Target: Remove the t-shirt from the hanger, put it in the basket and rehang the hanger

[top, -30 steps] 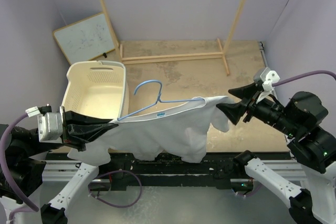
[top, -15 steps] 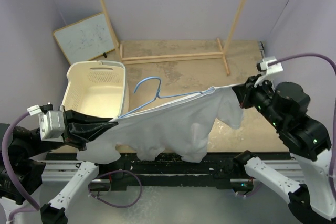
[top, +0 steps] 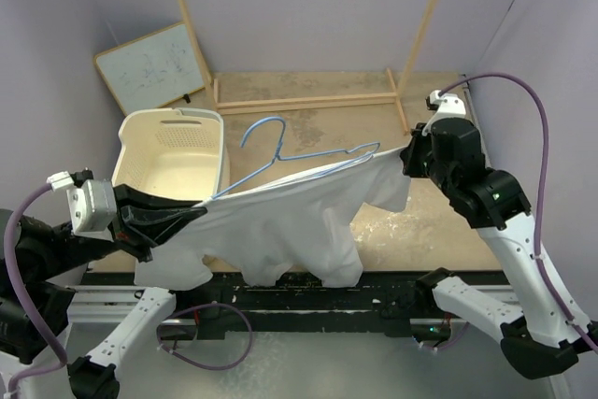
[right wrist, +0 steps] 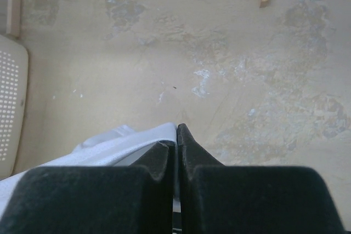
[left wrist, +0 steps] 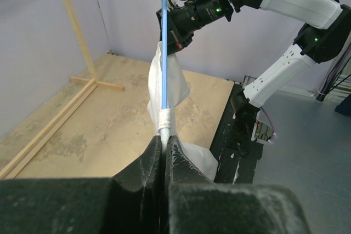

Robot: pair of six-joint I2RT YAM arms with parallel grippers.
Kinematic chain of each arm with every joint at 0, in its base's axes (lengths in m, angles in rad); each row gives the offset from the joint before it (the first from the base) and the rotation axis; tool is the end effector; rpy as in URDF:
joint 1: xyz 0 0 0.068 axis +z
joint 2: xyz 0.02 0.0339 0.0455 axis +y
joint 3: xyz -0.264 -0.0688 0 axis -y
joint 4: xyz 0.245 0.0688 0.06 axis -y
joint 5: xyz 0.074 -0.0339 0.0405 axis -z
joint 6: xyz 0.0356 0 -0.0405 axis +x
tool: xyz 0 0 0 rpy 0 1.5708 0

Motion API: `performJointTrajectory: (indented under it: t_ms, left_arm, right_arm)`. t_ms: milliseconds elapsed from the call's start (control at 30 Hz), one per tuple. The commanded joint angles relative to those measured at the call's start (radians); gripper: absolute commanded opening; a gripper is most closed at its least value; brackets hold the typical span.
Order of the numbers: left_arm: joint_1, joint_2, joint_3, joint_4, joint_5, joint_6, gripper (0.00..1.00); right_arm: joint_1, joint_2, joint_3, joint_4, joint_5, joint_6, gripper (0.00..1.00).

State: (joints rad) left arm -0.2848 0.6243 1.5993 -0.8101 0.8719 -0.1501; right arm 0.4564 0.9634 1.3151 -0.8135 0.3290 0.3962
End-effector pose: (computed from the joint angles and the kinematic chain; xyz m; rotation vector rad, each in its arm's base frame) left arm -0.0180 -0.0231 0.5202 0.8310 1.2964 -0.9574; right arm 0.1622 0.0668 0.4230 0.1455 2.0070 0.2101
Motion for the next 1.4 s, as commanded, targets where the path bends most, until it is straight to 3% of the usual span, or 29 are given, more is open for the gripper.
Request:
performJointTrajectory:
  t_ms: [0,133,233,267,400,533,800,933,1100,1367]
  left_arm:
    - [-0.026,-0.060,0.114,0.089,-0.031,0.015,0.00]
    - [-0.028,-0.060,0.089,0.113,-0.041,-0.004,0.00]
    - [-0.026,-0.050,0.020,0.172,-0.024,-0.041,0.00]
    - [-0.025,-0.047,-0.010,0.203,-0.021,-0.053,0.00]
    - [-0.026,-0.005,-0.138,0.287,-0.033,-0.066,0.00]
    - [-0.026,0.057,-0.239,0.418,0.007,-0.093,0.00]
    - [-0.026,0.177,-0.294,0.486,0.215,-0.093,0.00]
    - [-0.026,0.174,-0.336,0.599,0.315,-0.171,0.00]
    - [-0.026,0.186,-0.369,0.730,0.371,-0.260,0.00]
    - [-0.026,0.209,-0.380,0.812,0.388,-0.311,0.00]
  right_arm:
    - [-0.098,-0.004,-0.033,-0.041,0.213,-0.046,0.00]
    - [-0.097,-0.017,-0.037,-0.011,0.118,-0.072,0.00]
    - [-0.097,-0.068,-0.031,0.052,-0.160,-0.143,0.00]
    - [-0.097,-0.084,-0.024,0.063,-0.241,-0.155,0.03]
    - [-0.097,-0.141,0.013,0.063,-0.378,-0.212,0.32]
    - [-0.097,-0.193,0.051,0.031,-0.454,-0.221,0.43]
    - [-0.097,-0.278,0.138,0.056,-0.660,-0.236,0.50]
    - [-0.097,-0.264,0.130,0.087,-0.731,-0.237,0.52]
    - [-0.097,-0.237,0.092,0.142,-0.885,-0.264,0.54]
    - [-0.097,-0.236,0.088,0.157,-0.974,-0.267,0.53]
